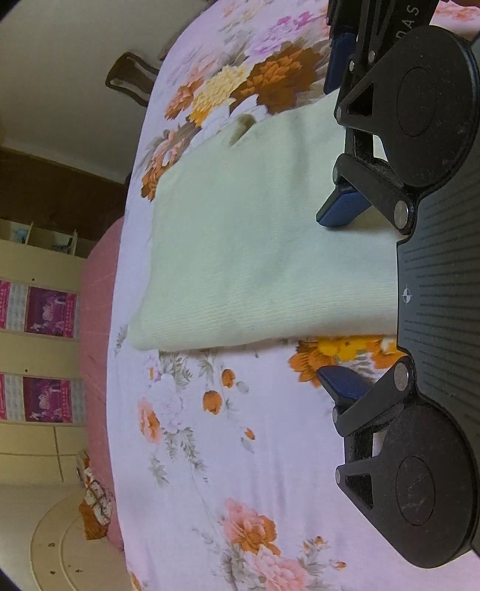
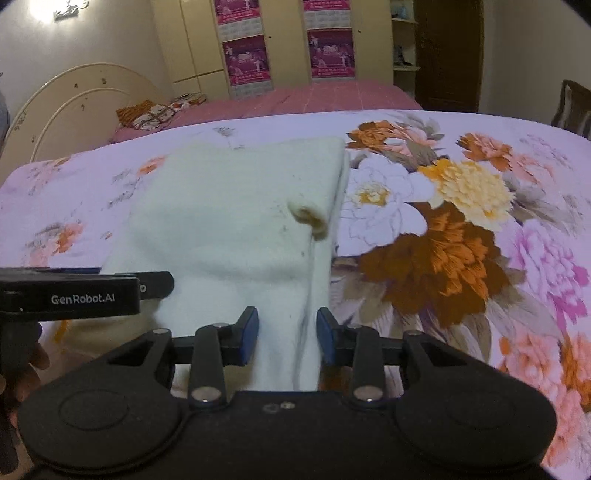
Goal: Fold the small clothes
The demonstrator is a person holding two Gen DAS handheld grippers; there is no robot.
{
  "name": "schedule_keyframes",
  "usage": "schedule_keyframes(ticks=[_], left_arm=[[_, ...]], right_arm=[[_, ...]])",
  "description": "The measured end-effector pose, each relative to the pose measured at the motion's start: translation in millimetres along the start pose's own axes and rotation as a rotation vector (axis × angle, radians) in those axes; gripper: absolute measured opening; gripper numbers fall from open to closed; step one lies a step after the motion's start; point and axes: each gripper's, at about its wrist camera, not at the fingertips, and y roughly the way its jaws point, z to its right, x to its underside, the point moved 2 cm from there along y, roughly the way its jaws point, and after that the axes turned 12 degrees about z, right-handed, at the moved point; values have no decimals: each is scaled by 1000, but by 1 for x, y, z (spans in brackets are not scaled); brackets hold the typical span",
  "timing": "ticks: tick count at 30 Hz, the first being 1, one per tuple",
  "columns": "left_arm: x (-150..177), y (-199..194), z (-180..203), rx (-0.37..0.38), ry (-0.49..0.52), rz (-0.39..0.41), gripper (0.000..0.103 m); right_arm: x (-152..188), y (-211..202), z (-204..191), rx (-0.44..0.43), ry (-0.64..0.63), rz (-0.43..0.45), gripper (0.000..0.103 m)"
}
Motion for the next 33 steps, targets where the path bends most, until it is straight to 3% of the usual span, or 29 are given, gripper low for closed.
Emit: schedule_keyframes(ticks=[6,14,17,20,24,26,27,33], left_arm=[[8,-8,0,16,2,-7,82],[13,-17,2,40,8,-21,82],[12,-20,-1,53,0,-24,82],[9,-24,-4,53,-12,-23,82],[4,-31,-13,55,-33,0,82],[0,-32,-17,45,-41,13,82],[-2,-31,-19,40,-43,17,82],[-14,-18,-25,10,-50,30,82]], right_arm=[[11,-12,1,-16,20,-18,29],[16,-23,-1,-44,25,-37,11],[16,-25,-1,12,-42,-20,6],[21,-20,7,98,-98,-56,2],[15,-30,23,41,27,-35,3],[4,-34,28,17,95,7,25],[-1,-33,30,12,117,17,27],[-19,-5,29,-32,160,18,28]])
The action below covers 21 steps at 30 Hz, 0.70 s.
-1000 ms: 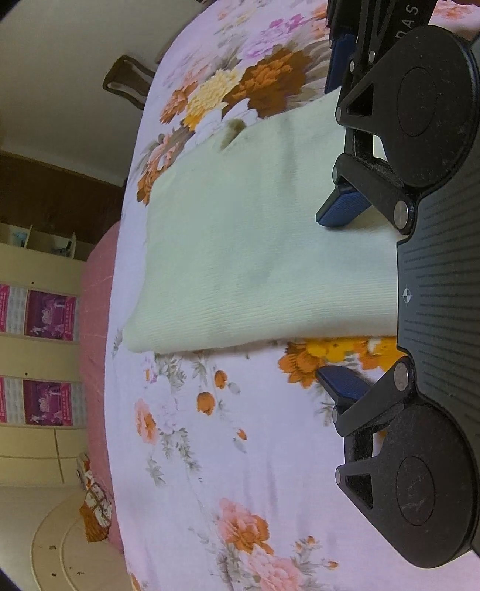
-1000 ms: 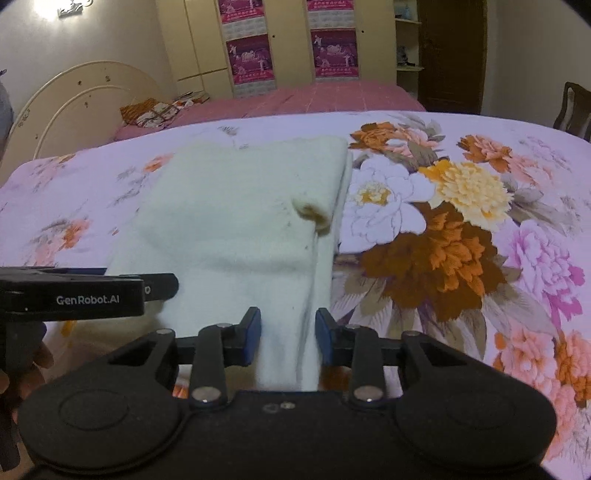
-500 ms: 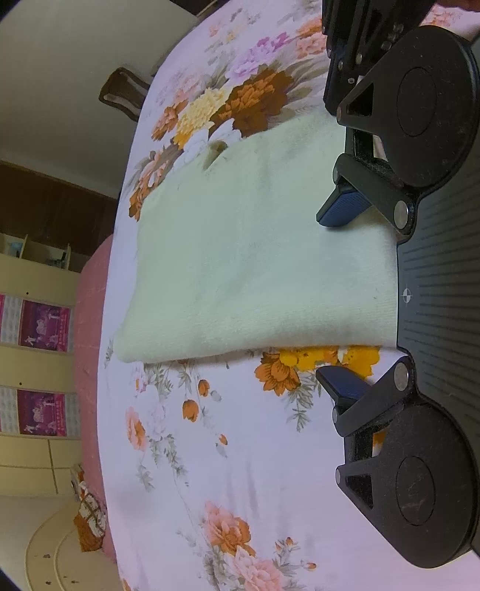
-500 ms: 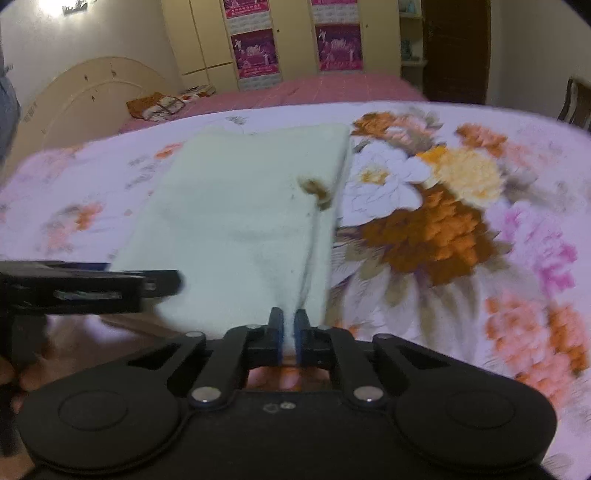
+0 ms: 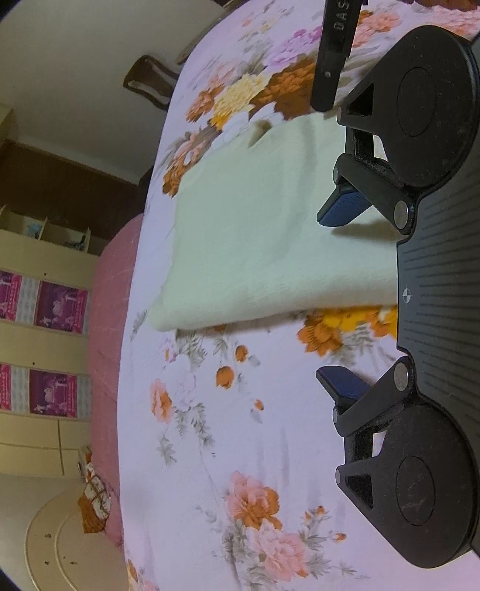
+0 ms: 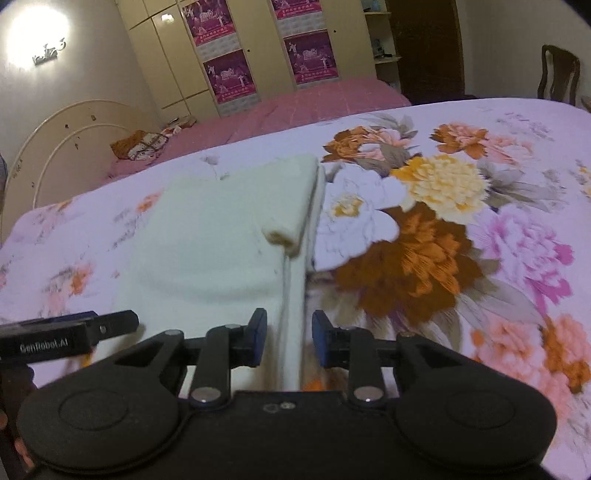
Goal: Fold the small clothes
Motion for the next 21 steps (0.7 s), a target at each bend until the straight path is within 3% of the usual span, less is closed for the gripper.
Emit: schedule_keyframes(ticks=[14,17,21], left_arm=[[-7,39,0,-18,-21,-7,82],[-8,42,2,-16,-18,-4,82],[-11,41,9,0,-3,8,82]], right_arm=[[-11,61,3,-115,164,-44,28],[-12,60,-5,-95,103,-20,12],[-13,42,-18,-33,-54,70,9]])
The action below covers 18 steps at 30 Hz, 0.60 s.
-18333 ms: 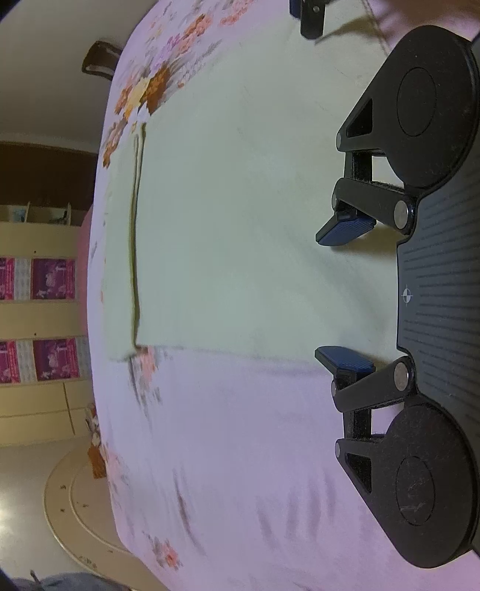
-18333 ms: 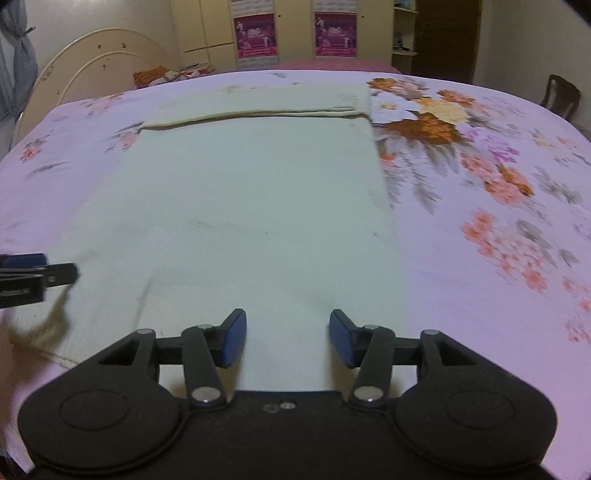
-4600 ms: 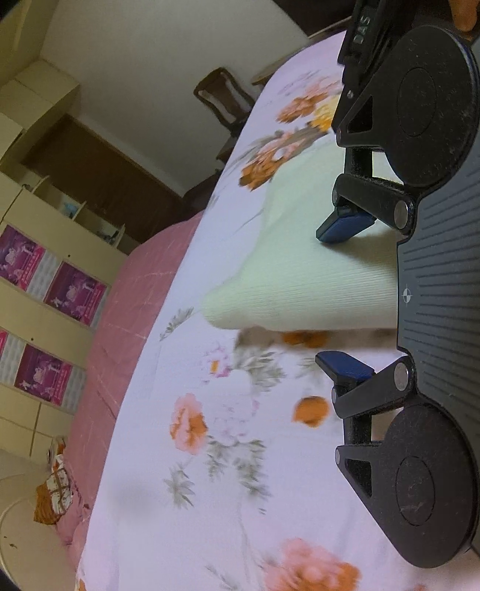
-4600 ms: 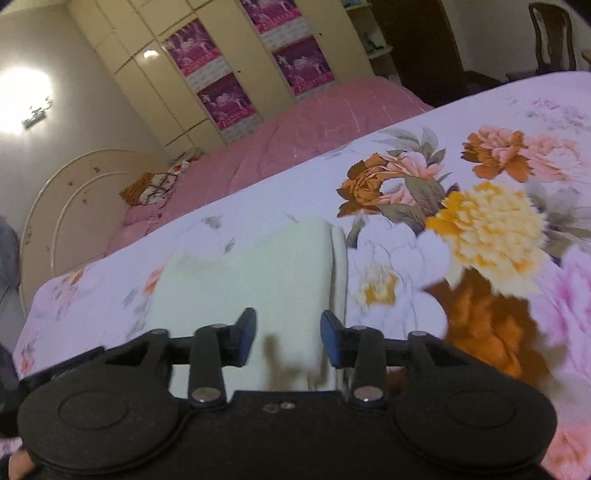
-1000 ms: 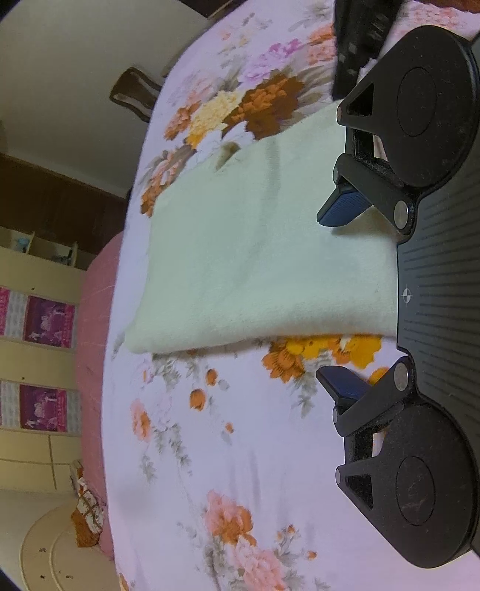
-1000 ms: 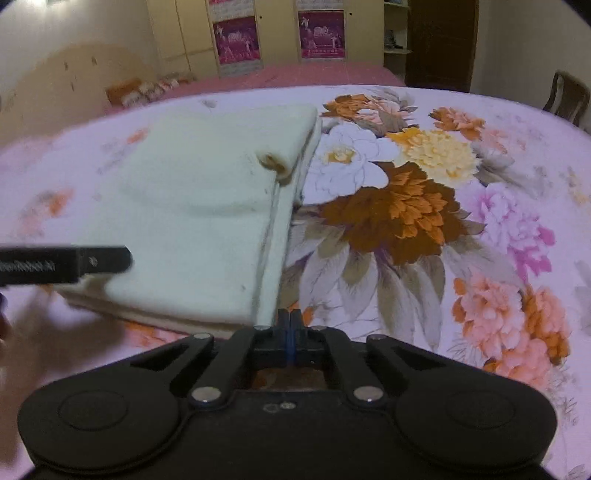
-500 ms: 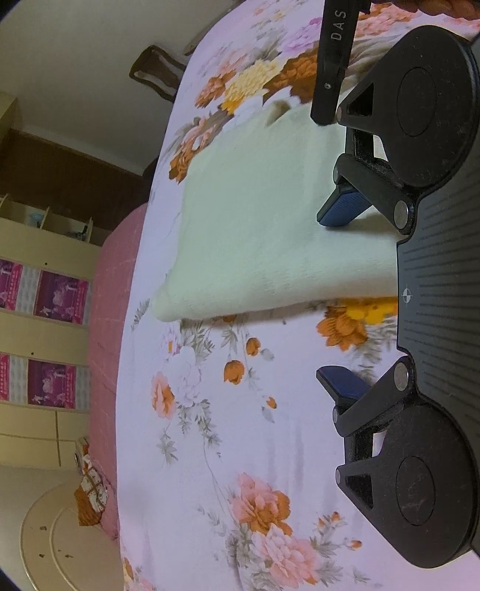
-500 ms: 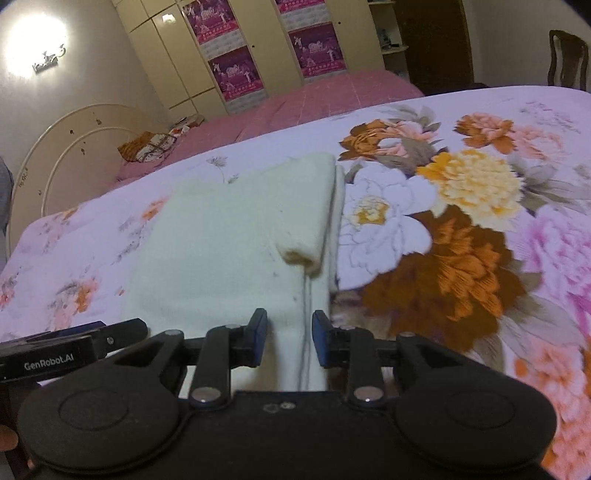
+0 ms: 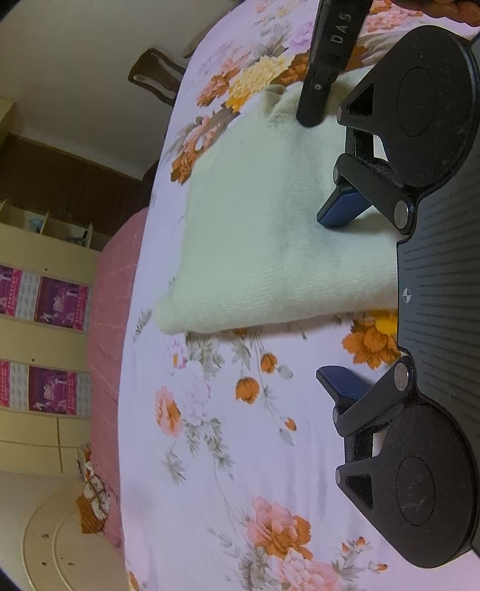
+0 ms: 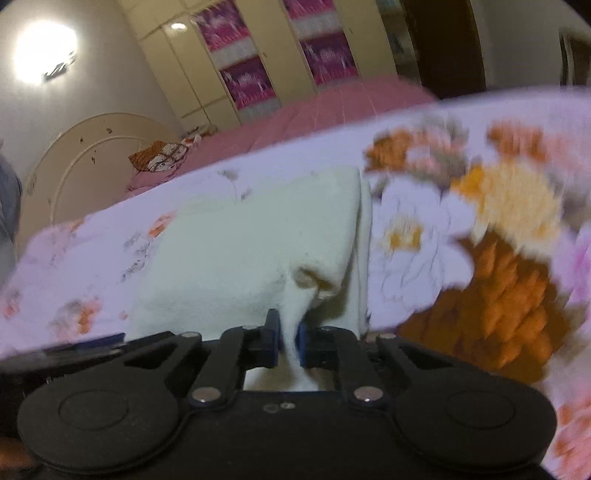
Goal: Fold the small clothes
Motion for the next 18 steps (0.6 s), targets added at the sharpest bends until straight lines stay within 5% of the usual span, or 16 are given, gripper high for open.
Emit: schedule_keyframes(ticks=[11,18], left_arm=[[7,-6,6,22,16,-15,82],[14,-2,6,17,36,-30,82]], right_arm=[[9,-5,11,87,-88,-54,6],[-4,-24,6,-4,-23,-47,15]])
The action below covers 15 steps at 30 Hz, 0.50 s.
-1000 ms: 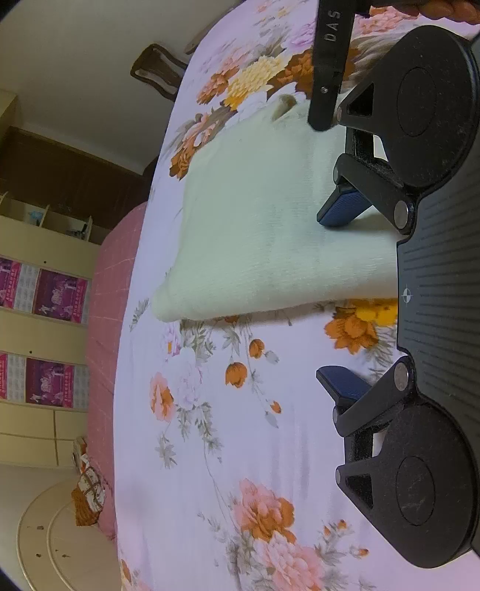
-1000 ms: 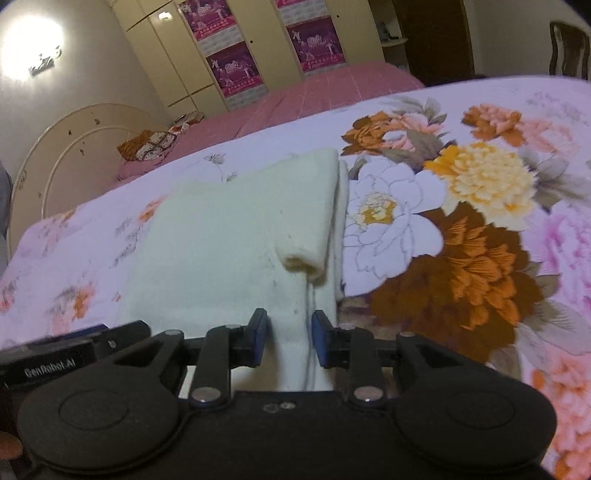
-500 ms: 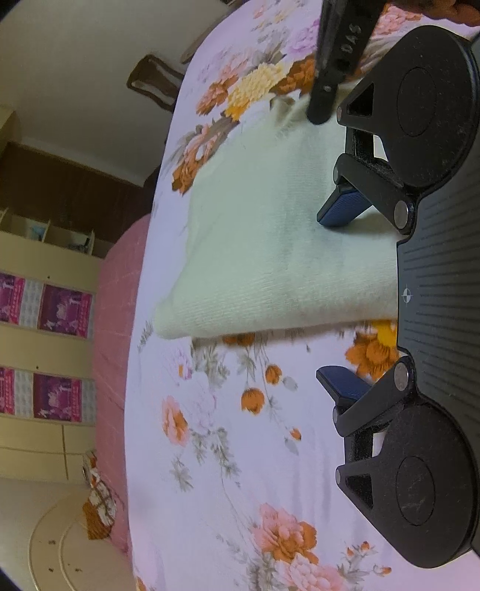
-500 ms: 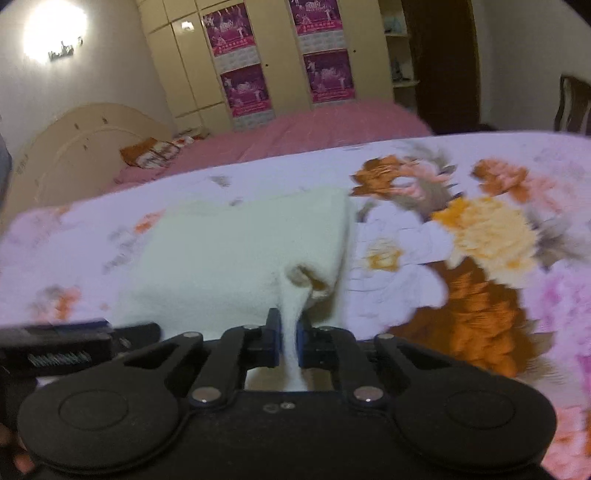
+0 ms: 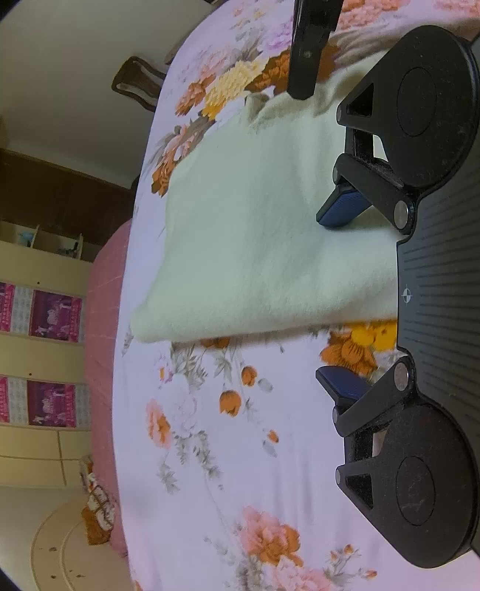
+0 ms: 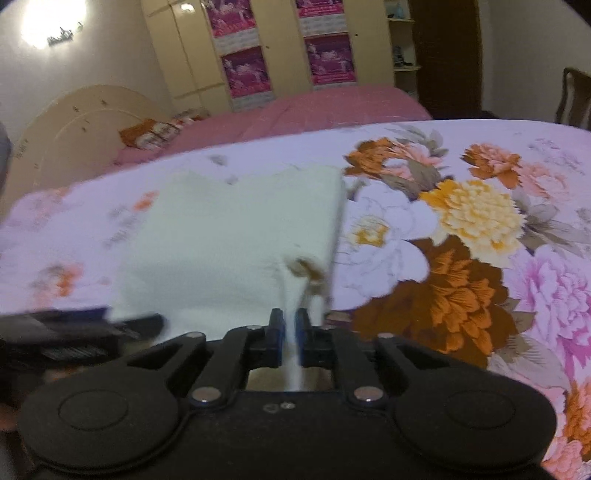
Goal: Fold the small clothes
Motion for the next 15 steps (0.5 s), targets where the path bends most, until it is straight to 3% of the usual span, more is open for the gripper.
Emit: schedule_keyframes(ticks=[7,11,15], left_arm=[[3,-3,5,13,11,-9,82],[2,-4,6,8,8,-17,82],[1,-4,7,10,12,-25,82]], right_arm=[[27,-16,-2,25,-34,-95,23],[41,-28,-2,-2,2,-126,12],[46,-34,3,-8,33,-147,11]])
